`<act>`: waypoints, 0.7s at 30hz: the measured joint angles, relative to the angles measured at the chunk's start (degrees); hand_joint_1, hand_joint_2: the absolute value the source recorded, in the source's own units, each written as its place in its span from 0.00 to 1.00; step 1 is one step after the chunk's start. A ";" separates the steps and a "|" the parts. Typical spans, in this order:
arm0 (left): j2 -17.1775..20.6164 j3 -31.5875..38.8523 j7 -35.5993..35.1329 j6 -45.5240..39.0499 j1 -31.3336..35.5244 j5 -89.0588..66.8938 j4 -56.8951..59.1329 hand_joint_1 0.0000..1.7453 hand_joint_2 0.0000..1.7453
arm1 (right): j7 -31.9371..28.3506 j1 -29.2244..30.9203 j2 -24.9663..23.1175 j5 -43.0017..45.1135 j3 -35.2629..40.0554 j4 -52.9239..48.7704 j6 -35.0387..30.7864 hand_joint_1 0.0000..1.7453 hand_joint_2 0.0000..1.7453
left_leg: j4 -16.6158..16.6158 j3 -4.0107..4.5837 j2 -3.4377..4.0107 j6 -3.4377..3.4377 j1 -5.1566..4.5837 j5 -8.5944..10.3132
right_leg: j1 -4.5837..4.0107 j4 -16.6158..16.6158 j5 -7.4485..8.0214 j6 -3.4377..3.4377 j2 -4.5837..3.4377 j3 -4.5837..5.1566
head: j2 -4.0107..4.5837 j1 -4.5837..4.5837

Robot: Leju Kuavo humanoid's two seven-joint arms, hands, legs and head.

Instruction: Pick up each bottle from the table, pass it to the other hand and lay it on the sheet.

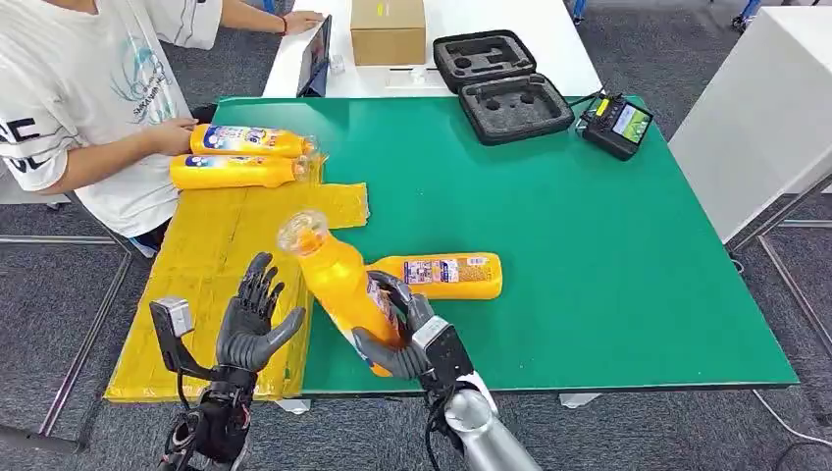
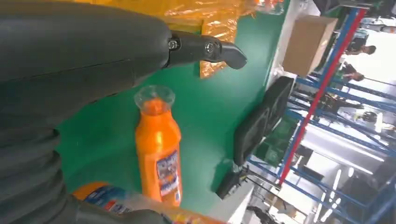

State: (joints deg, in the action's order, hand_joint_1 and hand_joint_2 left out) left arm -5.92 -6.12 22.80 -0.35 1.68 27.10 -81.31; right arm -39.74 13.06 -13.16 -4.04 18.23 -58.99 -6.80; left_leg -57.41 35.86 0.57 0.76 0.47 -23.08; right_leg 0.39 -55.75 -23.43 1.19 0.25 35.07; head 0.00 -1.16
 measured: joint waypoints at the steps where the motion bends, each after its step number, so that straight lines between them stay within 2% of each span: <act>1: 0.09 0.00 0.02 0.00 0.16 0.00 0.40 0.00 1.00 | 0.00 0.00 -0.02 0.00 0.18 0.00 0.00 1.00 1.00 | 0.00 0.00 0.00 0.00 0.00 0.00 | 0.00 0.00 0.00 0.00 0.00 0.00 | 0.00 0.00; 7: 0.42 0.04 0.11 -0.46 0.94 0.87 2.45 0.00 1.00 | 1.05 0.17 -0.02 -1.80 1.81 0.07 1.64 1.00 1.00 | 0.00 0.02 0.00 0.00 -0.01 -0.01 | 0.01 0.00 0.00 0.00 0.00 0.00 | 0.00 0.00; 12: 0.72 0.37 -0.63 2.49 2.05 4.72 4.77 0.00 1.00 | 2.60 1.18 -0.55 -5.53 6.46 1.15 2.56 1.00 1.00 | 0.00 0.01 0.03 0.00 0.01 0.00 | -0.02 0.00 0.00 0.00 -0.01 0.03 | 0.00 0.00; 21: 2.51 -0.55 -1.73 7.47 1.48 6.65 4.11 0.00 1.00 | 0.39 4.49 -0.76 -1.75 7.02 9.42 0.09 1.00 1.00 | -0.01 0.01 0.01 -0.01 -0.01 0.02 | 0.00 0.00 0.00 0.00 0.00 0.04 | 0.00 -0.02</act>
State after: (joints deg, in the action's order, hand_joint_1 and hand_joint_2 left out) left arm -3.41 -6.67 21.07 7.12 3.16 33.75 -77.20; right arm -39.34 17.55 -13.92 -5.79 25.25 -49.58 -6.71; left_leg -57.42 35.87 0.59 0.75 0.46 -23.05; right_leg 0.39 -55.75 -23.43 1.19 0.25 35.11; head 0.00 -1.18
